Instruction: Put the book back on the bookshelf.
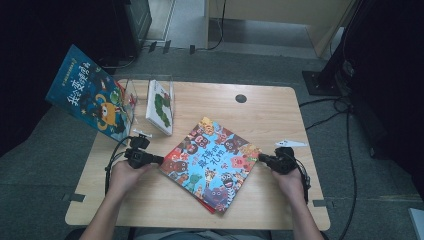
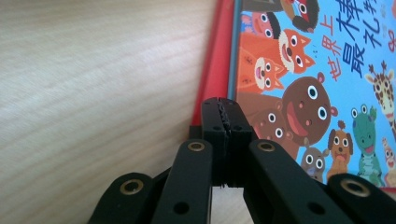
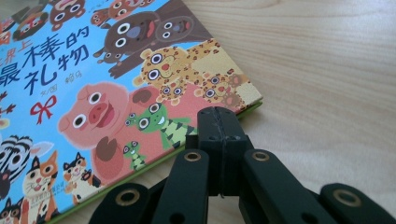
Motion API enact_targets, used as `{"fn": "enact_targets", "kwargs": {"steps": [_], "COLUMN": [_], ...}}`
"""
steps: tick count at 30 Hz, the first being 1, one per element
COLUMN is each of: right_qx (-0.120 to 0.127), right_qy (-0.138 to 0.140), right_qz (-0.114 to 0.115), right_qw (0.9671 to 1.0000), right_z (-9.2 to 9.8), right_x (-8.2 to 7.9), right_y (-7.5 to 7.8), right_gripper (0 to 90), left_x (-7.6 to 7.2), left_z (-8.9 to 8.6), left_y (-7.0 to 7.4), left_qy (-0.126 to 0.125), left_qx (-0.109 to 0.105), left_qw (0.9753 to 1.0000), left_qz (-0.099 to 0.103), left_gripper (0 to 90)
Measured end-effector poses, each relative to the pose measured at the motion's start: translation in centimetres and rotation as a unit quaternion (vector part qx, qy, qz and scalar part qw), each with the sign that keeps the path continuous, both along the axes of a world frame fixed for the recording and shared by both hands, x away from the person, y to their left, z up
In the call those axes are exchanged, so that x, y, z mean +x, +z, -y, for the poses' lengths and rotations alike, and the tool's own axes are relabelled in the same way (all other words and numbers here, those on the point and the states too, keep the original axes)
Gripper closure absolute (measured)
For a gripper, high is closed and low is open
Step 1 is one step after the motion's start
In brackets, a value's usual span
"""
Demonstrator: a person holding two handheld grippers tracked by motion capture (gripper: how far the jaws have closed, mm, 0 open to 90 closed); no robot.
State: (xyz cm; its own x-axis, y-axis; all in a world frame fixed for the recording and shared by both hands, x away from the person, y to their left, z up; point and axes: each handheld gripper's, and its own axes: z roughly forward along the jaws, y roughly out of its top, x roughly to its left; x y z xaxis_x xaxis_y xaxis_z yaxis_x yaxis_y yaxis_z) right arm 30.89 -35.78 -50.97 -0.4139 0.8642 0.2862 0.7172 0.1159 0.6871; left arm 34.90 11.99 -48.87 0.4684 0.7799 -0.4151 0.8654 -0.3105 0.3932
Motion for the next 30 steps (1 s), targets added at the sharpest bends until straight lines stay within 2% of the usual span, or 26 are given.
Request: {"fn": "enact_targets", "kwargs": {"steps": [3,10,19,30], "right_qx": [0.002,-0.003,-0.002,-0.001], "right_qy": [0.001,0.002,0.011,0.024], "right_qz": [-0.006,-0.001,-0.006,-0.008], "right_qw": [1.0000,1.0000,0.9999,0.9997], "right_z": [-0.1,-0.6,-1.5,-2.5], "right_x": [0.6,1.4,2.5,3.5], "right_y": [0.0,0.1,0.2,0.2], "right_gripper": [90.0,90.0,90.0,90.0], "left_x": [-0.4,-1.4,-2.7,-3.8], "left_z": [0.2,0.4,0.6,0.3], "left_y": [0.0,0.0,-0.3,-0.3], "left_qy": [-0.004,0.001,-0.005,0.005], "left_qx": [0.000,-0.007,-0.007,-0.024], "left_qw": [1.0000,1.0000,0.9999,0.9993], "left_qz": [0.001,-0.002,-0.013,-0.027], "left_gripper": [90.0,90.0,90.0,89.6]}}
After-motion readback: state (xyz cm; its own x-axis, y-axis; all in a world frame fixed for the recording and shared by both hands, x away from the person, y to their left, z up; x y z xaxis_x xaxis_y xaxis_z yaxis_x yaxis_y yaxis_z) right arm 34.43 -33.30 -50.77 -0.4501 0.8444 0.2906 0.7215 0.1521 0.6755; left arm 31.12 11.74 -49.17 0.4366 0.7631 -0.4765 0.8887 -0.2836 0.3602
